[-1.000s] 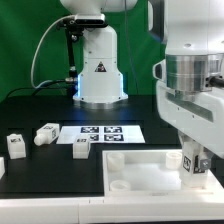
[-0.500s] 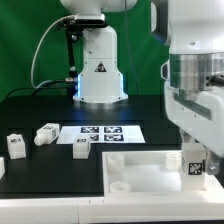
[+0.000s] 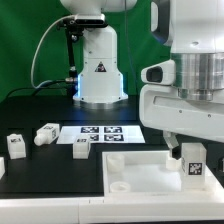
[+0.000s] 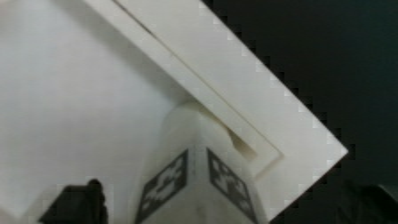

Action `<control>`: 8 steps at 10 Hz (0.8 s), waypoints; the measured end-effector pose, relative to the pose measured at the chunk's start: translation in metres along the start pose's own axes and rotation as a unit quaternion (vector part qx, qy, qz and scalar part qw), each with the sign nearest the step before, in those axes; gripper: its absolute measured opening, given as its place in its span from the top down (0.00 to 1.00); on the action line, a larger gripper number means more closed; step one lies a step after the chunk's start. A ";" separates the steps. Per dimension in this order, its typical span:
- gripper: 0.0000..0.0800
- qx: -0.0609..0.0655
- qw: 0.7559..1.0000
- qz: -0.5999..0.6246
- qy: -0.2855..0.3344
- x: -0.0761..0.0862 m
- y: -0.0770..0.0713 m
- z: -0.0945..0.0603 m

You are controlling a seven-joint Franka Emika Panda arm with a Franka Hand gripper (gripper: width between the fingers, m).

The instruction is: Assemble one leg

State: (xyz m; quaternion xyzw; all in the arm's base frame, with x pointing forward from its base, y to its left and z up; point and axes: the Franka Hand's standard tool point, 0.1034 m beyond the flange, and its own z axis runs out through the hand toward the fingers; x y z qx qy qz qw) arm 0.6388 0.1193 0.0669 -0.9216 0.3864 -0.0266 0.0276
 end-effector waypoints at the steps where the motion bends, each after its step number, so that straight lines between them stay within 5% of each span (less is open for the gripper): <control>1: 0.19 0.000 1.000 -0.024 0.000 0.000 0.000 0.000; 3: 0.19 -0.003 0.978 -0.207 0.012 0.007 0.001 -0.002; 5: 0.19 0.004 0.975 -0.220 0.023 0.010 0.001 -0.001; 7: 0.49 0.004 0.975 -0.220 0.023 0.010 0.001 -0.001; 8: 0.49 0.006 0.985 -0.173 0.021 0.009 0.001 -0.001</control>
Offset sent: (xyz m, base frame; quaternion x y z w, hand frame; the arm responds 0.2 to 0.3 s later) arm -0.0034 -0.0008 0.0041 0.0486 0.0235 -0.2915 0.9550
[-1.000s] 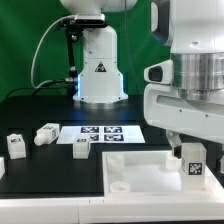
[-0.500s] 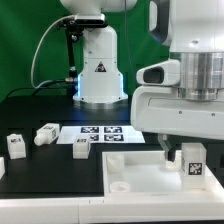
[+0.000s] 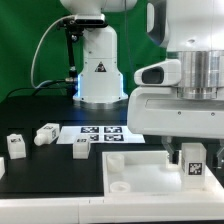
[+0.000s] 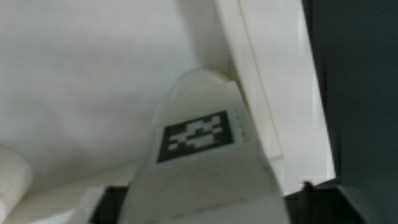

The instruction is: Assemble one leg

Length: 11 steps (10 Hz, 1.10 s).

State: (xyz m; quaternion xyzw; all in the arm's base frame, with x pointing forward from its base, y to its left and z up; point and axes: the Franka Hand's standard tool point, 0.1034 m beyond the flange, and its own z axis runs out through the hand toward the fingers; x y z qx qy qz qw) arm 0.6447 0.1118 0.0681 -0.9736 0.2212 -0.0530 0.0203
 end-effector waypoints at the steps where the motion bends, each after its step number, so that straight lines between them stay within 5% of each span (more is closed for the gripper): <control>1: 0.64 -0.001 0.999 0.038 0.000 0.001 0.001 0.000; 5: 0.64 -0.007 0.962 0.274 0.000 0.000 0.005 0.001; 10: 0.64 0.005 0.816 0.577 -0.023 -0.001 0.008 0.002; 11: 0.64 0.005 0.815 0.578 -0.022 -0.001 0.008 0.002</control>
Offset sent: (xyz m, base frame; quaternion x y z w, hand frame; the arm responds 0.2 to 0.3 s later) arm -0.0044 -0.0100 -0.0024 -0.0722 0.0120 0.2983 0.9517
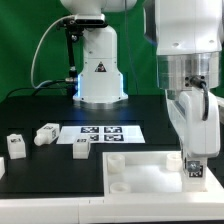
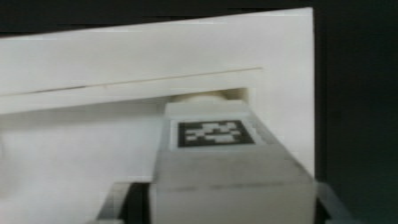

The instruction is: Assemble one leg

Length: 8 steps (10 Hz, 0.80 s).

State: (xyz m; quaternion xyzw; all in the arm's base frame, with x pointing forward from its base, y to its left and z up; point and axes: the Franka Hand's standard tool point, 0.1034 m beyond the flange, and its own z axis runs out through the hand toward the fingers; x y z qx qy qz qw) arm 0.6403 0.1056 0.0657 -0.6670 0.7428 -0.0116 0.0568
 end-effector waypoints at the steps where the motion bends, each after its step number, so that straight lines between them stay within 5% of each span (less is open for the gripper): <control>1: 0.64 0.000 1.000 -0.012 0.000 0.000 0.000 0.000; 2: 0.64 0.000 0.999 -0.037 0.000 -0.001 0.000 0.000; 5: 0.24 0.002 0.954 -0.299 -0.008 -0.017 0.006 0.002; 8: 0.19 0.007 0.935 -0.355 -0.004 -0.019 0.006 0.000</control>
Offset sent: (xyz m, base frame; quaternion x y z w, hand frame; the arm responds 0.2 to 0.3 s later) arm -0.0036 0.0290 -0.0062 0.0383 -0.0905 -0.3893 0.9159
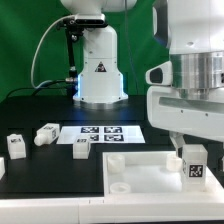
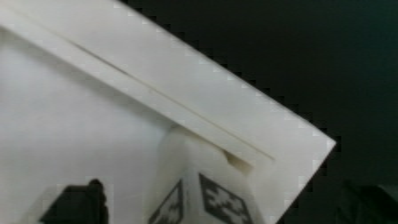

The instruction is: Assemble one leg

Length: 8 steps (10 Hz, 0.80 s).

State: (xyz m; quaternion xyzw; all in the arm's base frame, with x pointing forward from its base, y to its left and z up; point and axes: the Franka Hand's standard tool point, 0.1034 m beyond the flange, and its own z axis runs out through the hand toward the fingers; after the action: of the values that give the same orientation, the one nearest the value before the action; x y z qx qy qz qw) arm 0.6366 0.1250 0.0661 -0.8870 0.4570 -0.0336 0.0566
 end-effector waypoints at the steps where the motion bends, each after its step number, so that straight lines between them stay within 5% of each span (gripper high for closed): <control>1: 0.19 -0.002 0.998 -0.070 0.003 0.001 0.000 0.000; 4: 0.19 -0.020 0.933 -0.359 0.003 0.006 0.006 -0.002; 5: 0.19 -0.019 0.939 -0.345 0.003 0.006 0.005 -0.001; 6: 0.34 -0.019 0.943 -0.331 0.004 0.006 0.006 -0.001; 7: 0.34 -0.019 0.943 -0.331 0.004 0.006 0.006 -0.001; 8: 0.51 -0.019 0.950 -0.311 0.004 0.006 0.006 -0.001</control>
Offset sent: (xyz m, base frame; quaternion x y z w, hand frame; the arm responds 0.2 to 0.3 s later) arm -0.0215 0.0055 0.0008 0.0067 -0.0874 -0.4338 0.8967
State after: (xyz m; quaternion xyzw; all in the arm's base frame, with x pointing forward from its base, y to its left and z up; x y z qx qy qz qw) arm 0.6353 0.1168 0.0661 -0.9859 0.1593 -0.0440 0.0249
